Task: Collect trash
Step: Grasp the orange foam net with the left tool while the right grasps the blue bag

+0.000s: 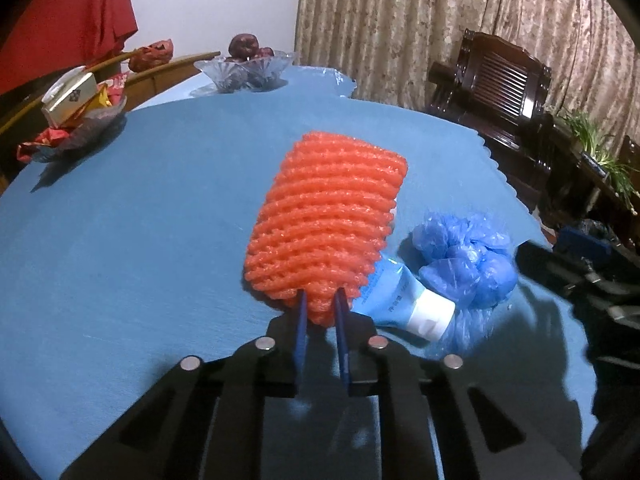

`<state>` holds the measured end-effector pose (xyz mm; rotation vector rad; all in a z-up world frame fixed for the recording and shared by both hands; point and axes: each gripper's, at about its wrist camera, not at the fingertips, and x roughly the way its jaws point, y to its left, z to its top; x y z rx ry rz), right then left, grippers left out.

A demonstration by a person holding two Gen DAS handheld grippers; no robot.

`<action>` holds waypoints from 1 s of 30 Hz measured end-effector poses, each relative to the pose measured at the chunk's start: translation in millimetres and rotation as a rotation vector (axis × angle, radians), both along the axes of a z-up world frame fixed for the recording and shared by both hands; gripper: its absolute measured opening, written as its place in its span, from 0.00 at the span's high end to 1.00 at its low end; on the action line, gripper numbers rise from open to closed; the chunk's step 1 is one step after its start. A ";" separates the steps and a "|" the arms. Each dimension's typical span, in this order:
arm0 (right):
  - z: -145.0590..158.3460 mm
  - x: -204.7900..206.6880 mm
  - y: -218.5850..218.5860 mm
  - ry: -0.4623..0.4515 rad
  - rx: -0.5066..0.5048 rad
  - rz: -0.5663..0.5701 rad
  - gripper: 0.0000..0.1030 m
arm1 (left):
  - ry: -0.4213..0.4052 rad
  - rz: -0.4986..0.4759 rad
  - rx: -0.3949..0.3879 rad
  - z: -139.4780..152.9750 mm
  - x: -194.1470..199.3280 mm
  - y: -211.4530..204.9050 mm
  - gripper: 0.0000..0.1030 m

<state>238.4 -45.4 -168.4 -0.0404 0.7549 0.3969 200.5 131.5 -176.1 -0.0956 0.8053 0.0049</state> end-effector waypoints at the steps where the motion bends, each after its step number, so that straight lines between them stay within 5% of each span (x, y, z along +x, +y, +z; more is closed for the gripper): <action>1: -2.4 1.3 1.5 0.006 -0.001 0.000 0.08 | -0.003 0.005 -0.002 1.7 -1.2 1.7 0.88; 7: -17.4 11.7 10.3 0.047 -0.021 0.001 0.13 | -0.010 0.022 -0.003 8.4 -5.5 8.8 0.89; 11: -28.0 16.2 14.8 0.090 -0.016 0.017 0.31 | -0.009 0.034 -0.004 11.3 -10.3 13.6 0.89; 14: -29.6 14.4 17.5 0.112 0.005 0.055 0.56 | -0.011 0.041 -0.002 14.3 -13.3 15.9 0.89; 30: 10.2 -5.4 -9.4 0.044 0.063 0.031 0.61 | -0.047 0.030 0.006 40.5 -27.2 5.8 0.90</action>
